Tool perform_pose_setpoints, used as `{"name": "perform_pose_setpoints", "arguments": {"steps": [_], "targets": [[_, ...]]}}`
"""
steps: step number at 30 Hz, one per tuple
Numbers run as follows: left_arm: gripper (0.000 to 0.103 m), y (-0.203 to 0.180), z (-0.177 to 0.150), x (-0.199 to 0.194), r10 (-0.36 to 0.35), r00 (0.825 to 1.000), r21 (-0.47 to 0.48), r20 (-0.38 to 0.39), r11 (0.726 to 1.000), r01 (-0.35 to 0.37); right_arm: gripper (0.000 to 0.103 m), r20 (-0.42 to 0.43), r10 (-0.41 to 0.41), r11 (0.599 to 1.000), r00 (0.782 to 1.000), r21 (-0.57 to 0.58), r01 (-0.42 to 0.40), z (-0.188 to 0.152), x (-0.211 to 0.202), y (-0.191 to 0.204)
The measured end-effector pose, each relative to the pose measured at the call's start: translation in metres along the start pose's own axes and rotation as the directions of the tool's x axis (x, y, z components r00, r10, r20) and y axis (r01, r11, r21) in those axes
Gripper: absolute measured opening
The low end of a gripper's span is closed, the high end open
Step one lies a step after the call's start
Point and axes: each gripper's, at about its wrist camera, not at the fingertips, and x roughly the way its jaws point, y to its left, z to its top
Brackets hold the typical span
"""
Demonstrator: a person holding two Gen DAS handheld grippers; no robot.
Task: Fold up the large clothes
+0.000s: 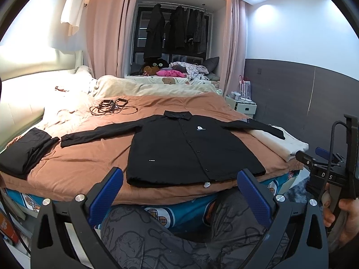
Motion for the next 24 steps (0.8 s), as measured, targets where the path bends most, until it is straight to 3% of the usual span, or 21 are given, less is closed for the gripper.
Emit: {"name": "perform_pose_setpoints", "arguments": {"steps": [17, 24], "targets": [[0.103, 0.002, -0.003, 0.002, 0.018, 1.000, 0.023, 0.007, 1.000, -0.018, 0.103, 0.003, 0.009, 1.000, 1.000, -0.007, -0.009, 0.001, 0.001, 0.006], [0.103, 0.016, 0.004, 0.021, 0.025, 0.999, 0.004, -0.032, 1.000, -0.025, 0.103, -0.009, 0.040, 0.999, 0.999, -0.023, -0.040, 0.008, 0.019, 0.019]]}}
